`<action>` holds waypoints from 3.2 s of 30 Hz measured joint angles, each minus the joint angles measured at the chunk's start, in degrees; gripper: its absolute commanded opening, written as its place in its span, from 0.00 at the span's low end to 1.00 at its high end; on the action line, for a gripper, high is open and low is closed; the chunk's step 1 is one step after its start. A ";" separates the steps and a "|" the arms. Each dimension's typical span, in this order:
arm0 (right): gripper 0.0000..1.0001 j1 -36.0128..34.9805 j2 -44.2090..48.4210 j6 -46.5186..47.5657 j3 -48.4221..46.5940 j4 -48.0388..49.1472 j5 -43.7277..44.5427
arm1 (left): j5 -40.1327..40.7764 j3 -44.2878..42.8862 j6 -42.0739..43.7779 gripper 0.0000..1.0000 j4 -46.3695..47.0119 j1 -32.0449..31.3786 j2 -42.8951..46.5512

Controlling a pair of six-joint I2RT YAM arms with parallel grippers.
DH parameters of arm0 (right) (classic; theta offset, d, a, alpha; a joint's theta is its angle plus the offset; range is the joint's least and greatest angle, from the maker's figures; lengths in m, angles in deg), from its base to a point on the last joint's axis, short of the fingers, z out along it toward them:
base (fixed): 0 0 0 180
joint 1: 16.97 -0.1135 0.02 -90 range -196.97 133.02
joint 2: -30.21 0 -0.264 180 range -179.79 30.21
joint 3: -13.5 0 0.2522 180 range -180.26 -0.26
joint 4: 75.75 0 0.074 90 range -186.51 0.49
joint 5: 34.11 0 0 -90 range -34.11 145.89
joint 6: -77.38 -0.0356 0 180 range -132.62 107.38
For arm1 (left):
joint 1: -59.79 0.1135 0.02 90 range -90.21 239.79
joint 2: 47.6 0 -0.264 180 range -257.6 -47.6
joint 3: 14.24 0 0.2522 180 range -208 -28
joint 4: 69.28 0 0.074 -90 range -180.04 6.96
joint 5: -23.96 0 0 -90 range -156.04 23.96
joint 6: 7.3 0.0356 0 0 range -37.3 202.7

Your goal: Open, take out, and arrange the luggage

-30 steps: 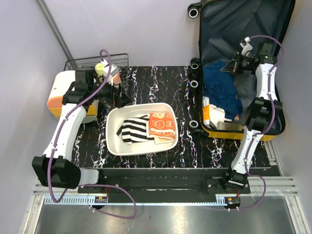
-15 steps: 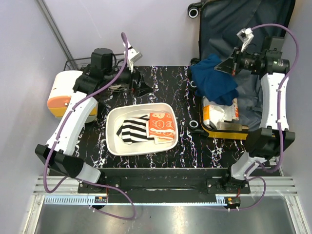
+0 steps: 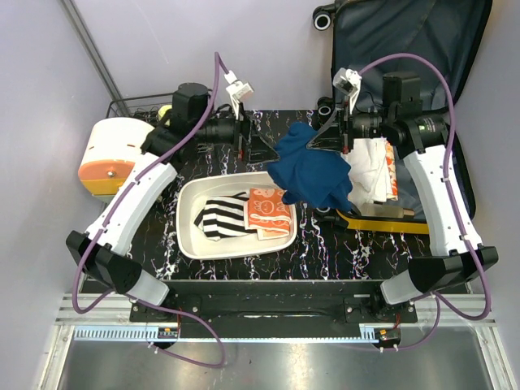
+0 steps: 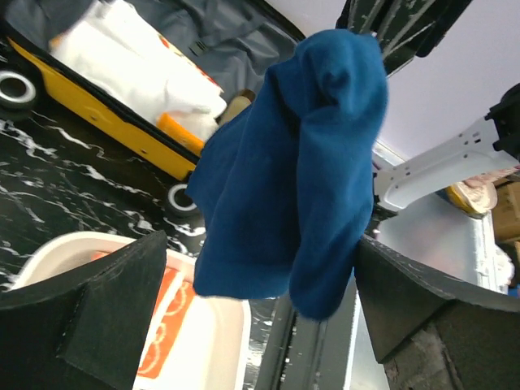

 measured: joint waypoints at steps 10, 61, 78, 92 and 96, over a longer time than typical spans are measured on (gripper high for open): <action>0.00 -7.63 -0.24 0.00 -0.09 1.14 0.00 | -2.36 9.40 -8.81 0.96 6.36 -2.43 1.46; 1.00 -11.96 -8.96 -16.11 -3.45 15.50 14.19 | 6.60 32.37 0.81 0.00 -13.92 20.48 19.04; 1.00 -8.48 -4.20 -14.75 3.96 14.62 14.19 | 2.03 48.78 -5.55 0.00 5.53 29.51 6.36; 1.00 -8.44 -3.76 -14.19 4.13 13.70 14.16 | 3.58 40.89 -12.04 0.00 4.39 14.53 11.58; 1.00 -8.44 -3.76 -14.19 4.20 13.70 14.16 | 2.62 38.66 -17.84 0.00 8.33 9.81 13.16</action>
